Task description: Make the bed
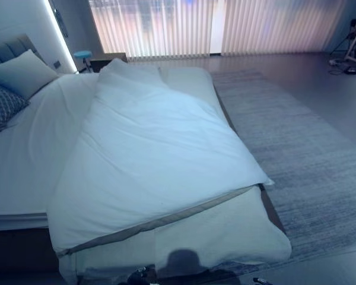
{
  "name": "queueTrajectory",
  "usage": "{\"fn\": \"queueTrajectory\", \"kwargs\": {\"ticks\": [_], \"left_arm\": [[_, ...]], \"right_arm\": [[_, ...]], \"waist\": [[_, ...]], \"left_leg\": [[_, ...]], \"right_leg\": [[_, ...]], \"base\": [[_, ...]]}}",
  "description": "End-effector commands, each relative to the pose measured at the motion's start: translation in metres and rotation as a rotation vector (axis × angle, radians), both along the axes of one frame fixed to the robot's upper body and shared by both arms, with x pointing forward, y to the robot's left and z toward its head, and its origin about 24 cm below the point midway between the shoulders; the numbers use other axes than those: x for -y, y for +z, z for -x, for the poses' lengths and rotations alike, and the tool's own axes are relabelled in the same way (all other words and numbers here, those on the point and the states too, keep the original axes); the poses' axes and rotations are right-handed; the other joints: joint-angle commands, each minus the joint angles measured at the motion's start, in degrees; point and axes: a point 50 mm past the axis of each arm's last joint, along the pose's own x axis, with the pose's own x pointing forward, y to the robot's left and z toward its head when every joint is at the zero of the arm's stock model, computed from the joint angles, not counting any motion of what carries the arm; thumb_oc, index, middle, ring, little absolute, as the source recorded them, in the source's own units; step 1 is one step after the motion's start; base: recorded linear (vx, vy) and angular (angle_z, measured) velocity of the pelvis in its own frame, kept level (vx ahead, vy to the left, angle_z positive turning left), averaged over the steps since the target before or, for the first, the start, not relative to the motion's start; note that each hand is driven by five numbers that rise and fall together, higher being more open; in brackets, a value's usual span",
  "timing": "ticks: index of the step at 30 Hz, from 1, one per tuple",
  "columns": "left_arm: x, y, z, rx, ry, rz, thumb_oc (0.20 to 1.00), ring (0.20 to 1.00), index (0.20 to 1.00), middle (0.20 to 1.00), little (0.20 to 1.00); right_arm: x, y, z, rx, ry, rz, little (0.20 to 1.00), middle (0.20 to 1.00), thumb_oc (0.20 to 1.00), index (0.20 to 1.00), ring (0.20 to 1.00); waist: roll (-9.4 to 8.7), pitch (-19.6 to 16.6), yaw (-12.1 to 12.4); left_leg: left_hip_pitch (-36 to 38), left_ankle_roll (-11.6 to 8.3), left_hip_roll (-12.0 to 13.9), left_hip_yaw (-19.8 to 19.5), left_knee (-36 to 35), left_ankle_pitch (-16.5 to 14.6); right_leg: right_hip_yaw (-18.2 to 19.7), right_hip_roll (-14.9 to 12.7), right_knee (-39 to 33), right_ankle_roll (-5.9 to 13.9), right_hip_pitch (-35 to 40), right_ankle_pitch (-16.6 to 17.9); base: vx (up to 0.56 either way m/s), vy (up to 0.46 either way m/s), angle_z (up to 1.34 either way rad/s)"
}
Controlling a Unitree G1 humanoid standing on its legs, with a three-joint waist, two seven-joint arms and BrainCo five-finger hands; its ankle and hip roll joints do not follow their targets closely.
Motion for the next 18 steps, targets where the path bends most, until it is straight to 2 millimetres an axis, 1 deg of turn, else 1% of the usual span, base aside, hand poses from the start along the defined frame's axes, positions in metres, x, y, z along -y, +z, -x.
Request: {"fn": "queueTrajectory", "kwargs": {"ticks": [1,2,3,4,5,6,7,8,9,10,12,13,14,16,18], "left_arm": [[-0.005,0.003,-0.013,0.023,0.143,0.015,1.000,1.000,1.000,1.000,1.000],[-0.004,0.003,-0.014,0.029,0.164,0.024,1.000,1.000,1.000,1.000,1.000],[-0.005,0.005,-0.020,0.048,0.217,0.043,1.000,1.000,1.000,1.000,1.000],[-0.005,0.005,-0.020,0.048,0.217,0.043,1.000,1.000,1.000,1.000,1.000],[-0.007,0.009,-0.031,0.092,0.271,0.064,1.000,1.000,1.000,1.000,1.000],[-0.007,0.012,-0.037,0.113,0.304,0.078,1.000,1.000,1.000,1.000,1.000],[-0.007,0.012,-0.037,0.113,0.304,0.078,1.000,1.000,1.000,1.000,1.000],[-0.005,0.015,-0.046,0.145,0.359,0.109,1.000,1.000,1.000,1.000,1.000],[-0.005,0.015,-0.046,0.145,0.359,0.109,1.000,1.000,1.000,1.000,1.000],[-0.004,0.017,-0.051,0.162,0.399,0.135,1.000,1.000,1.000,1.000,1.000],[0.001,0.028,-0.076,0.251,0.516,0.212,1.000,1.000,1.000,1.000,1.000],[0.006,0.040,-0.099,0.323,0.580,0.270,1.000,1.000,1.000,1.000,1.000],[0.006,0.040,-0.099,0.324,0.580,0.270,1.000,1.000,1.000,1.000,1.000],[0.009,0.057,-0.127,0.417,0.657,0.342,1.000,1.000,1.000,1.000,1.000],[0.013,0.072,-0.147,0.481,0.707,0.398,1.000,1.000,1.000,1.000,1.000]], "right_arm": [[-0.004,-0.002,0.002,-0.015,0.006,-0.010,1.000,1.000,1.000,1.000,1.000],[-0.003,-0.002,0.001,-0.011,0.001,-0.009,1.000,1.000,1.000,1.000,1.000],[-0.003,-0.001,-0.002,0.005,-0.004,-0.008,1.000,1.000,1.000,1.000,1.000],[-0.003,-0.001,-0.002,0.005,-0.004,-0.008,1.000,1.000,1.000,1.000,1.000],[-0.003,0.002,-0.011,0.038,-0.007,-0.007,1.000,1.000,1.000,1.000,1.000],[-0.004,0.003,-0.016,0.054,-0.008,-0.008,1.000,1.000,1.000,1.000,1.000],[-0.004,0.003,-0.016,0.054,-0.008,-0.008,1.000,1.000,1.000,1.000,1.000],[-0.004,0.004,-0.021,0.072,-0.008,-0.010,1.000,1.000,1.000,1.000,1.000],[-0.004,0.004,-0.021,0.073,-0.008,-0.010,1.000,1.000,1.000,1.000,1.000],[-0.004,0.006,-0.025,0.085,-0.002,-0.008,1.000,1.000,1.000,1.000,1.000],[-0.005,0.013,-0.048,0.160,0.008,-0.001,1.000,1.000,1.000,1.000,1.000],[-0.010,0.021,-0.069,0.236,0.018,-0.010,1.000,1.000,1.000,1.000,1.000],[-0.010,0.021,-0.069,0.237,0.019,-0.010,1.000,1.000,1.000,1.000,1.000],[-0.016,0.031,-0.091,0.315,0.021,-0.028,1.000,1.000,1.000,1.000,1.000],[-0.018,0.038,-0.103,0.361,0.026,-0.026,1.000,1.000,1.000,1.000,1.000]], "waist": [[-3.55,-0.1,0.4],[-3.56,0.1,0.4],[-3.57,1.2,0.2],[-3.58,1.2,0.2],[-3.53,3.0,0.0],[-3.56,3.9,-0.2],[-3.56,3.9,-0.2],[-3.68,5.2,-0.3],[-3.68,5.2,-0.3],[-3.83,6.0,-0.3],[-4.33,9.4,-0.5],[-4.77,11.8,-0.9],[-4.78,11.7,-0.9],[-5.39,14.0,-1.3],[-5.63,15.1,-1.7]], "left_leg": [[-1.7,-1.54,1.0,-1.8,0.0,-0.8],[-1.8,-1.56,1.0,-1.8,0.0,-0.8],[-2.2,-1.47,1.2,-1.7,0.0,-0.6],[-2.2,-1.47,1.2,-1.7,0.0,-0.6],[-2.8,-1.38,1.5,-1.4,0.0,-0.3],[-3.1,-1.31,1.6,-1.1,0.0,-0.1],[-3.1,-1.31,1.6,-1.1,0.0,-0.1],[-3.4,-1.16,1.6,-0.8,0.0,0.3],[-3.4,-1.16,1.6,-0.8,0.0,0.3],[-3.9,-1.06,1.5,-0.6,0.0,0.5],[-7.7,-0.98,1.0,-0.4,4.0,0.0],[-12.0,-1.28,0.4,-0.1,7.8,-0.2],[-12.2,-1.27,0.4,-0.1,8.0,-0.3],[-17.0,-1.69,0.0,0.0,11.8,-0.6],[-20.5,-1.82,-0.4,-0.2,14.3,-0.7]], "right_leg": [[-0.2,-7.4,0.5,8.74,-1.8,3.9],[-0.2,-7.4,0.9,8.74,-2.1,3.8],[-0.2,-7.2,3.5,8.63,-3.6,2.9],[-0.2,-7.2,3.5,8.63,-3.6,2.9],[0.2,-7.1,6.7,8.52,-6.0,2.2],[0.4,-7.0,7.9,8.43,-7.1,1.7],[0.4,-7.0,8.0,8.43,-7.1,1.7],[0.4,-7.2,9.0,8.52,-8.1,1.4],[0.4,-7.2,9.1,8.52,-8.1,1.4],[0.5,-7.2,9.8,8.59,-8.9,1.1],[1.1,-7.5,12.8,8.67,-12.2,1.0],[1.5,-7.8,15.3,8.79,-15.6,1.2],[1.5,-7.9,15.3,8.79,-15.7,1.2],[1.8,-8.1,17.6,8.80,-19.5,1.4],[1.6,-8.3,19.1,8.70,-22.2,1.1]], "base": [[0.00,0.000,0.00],[-0.05,-0.001,0.01],[-0.05,-0.001,0.00],[-0.13,0.005,-0.01],[-0.13,0.010,-0.03],[-0.13,0.010,-0.04],[-0.09,0.016,-0.08],[-0.04,0.012,-0.07],[-0.08,0.012,-0.15],[-0.12,0.005,-0.12],[-0.30,0.014,-0.12],[-0.28,0.015,-0.15],[-0.25,0.015,-0.08],[-0.19,0.005,0.05],[-0.15,0.016,0.02]]}}
